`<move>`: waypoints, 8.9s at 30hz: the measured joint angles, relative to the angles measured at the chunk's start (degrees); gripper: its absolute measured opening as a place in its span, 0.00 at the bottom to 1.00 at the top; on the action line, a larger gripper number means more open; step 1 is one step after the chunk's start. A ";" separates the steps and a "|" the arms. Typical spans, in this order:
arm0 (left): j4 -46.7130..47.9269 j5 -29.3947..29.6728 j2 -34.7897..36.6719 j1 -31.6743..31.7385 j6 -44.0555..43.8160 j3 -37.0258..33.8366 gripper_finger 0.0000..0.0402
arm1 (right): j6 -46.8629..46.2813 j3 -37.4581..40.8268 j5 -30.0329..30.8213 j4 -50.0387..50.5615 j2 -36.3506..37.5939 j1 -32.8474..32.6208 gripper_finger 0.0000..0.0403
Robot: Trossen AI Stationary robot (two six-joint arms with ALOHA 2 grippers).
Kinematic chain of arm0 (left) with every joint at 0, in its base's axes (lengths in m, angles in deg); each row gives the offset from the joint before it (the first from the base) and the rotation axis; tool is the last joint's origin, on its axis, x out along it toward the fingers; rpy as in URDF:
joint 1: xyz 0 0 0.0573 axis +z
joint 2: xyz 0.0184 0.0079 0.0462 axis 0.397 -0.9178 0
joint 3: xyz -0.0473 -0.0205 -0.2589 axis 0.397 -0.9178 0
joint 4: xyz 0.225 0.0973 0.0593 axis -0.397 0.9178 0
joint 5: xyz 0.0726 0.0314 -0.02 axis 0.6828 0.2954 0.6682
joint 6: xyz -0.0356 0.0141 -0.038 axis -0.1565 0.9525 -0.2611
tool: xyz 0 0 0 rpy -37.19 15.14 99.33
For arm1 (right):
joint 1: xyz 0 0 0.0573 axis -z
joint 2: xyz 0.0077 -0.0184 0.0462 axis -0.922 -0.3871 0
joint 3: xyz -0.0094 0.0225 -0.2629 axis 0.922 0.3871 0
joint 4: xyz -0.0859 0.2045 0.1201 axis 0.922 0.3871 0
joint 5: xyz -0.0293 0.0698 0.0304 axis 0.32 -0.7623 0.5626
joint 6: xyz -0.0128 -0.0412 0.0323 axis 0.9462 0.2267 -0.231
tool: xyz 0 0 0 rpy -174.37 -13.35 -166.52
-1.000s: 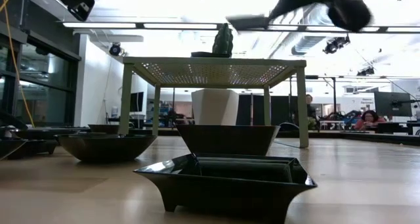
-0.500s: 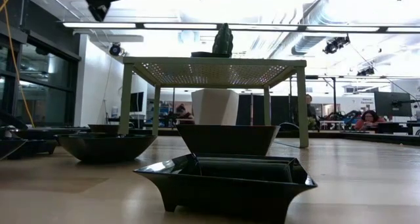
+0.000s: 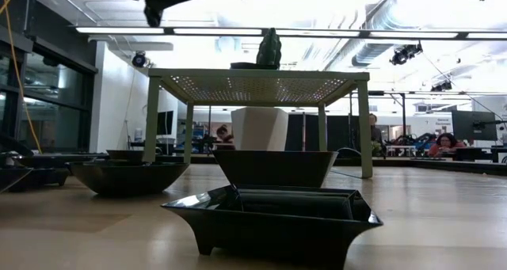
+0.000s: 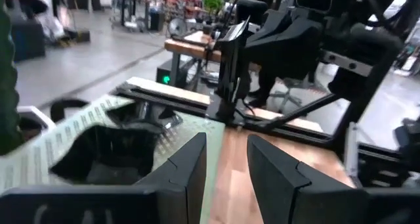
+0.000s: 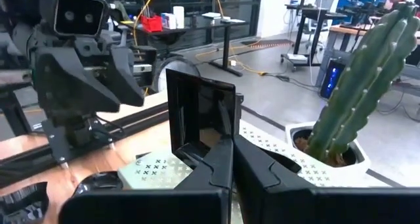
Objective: Pick & Place Mini shaped plates
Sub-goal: Stack the square plate on top of the square plate on the shelf
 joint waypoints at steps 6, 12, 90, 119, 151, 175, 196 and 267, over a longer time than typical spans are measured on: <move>-7.97 2.41 -6.56 0.00 16.18 0.88 0.27 | 0.14 0.00 -3.43 0.09 0.00 1.37 0.00; -1.95 3.75 -9.74 -0.11 30.49 6.87 0.27 | -4.15 0.00 -5.22 0.27 -0.02 2.41 0.00; 3.73 19.39 -12.27 0.04 1.05 11.32 0.24 | 11.27 -0.02 -11.87 -9.77 -2.47 9.55 0.00; 3.81 19.70 -12.27 0.04 0.96 11.21 0.00 | 10.22 -0.02 -16.01 -8.66 -2.36 9.64 0.08; 39.25 -9.20 3.34 13.91 -25.71 11.24 0.00 | 3.34 0.02 -13.98 1.97 10.84 9.49 0.47; 43.56 -51.71 -4.10 41.09 -33.58 11.28 0.00 | -0.33 0.00 -16.34 9.00 12.02 7.98 0.47; 40.43 -46.87 -12.41 40.91 -37.19 16.44 0.00 | -3.35 0.00 -16.26 15.02 12.02 7.21 0.47; 46.99 -44.66 -17.16 40.15 -39.30 20.76 0.00 | -6.54 -0.02 -18.29 20.94 11.98 7.21 0.47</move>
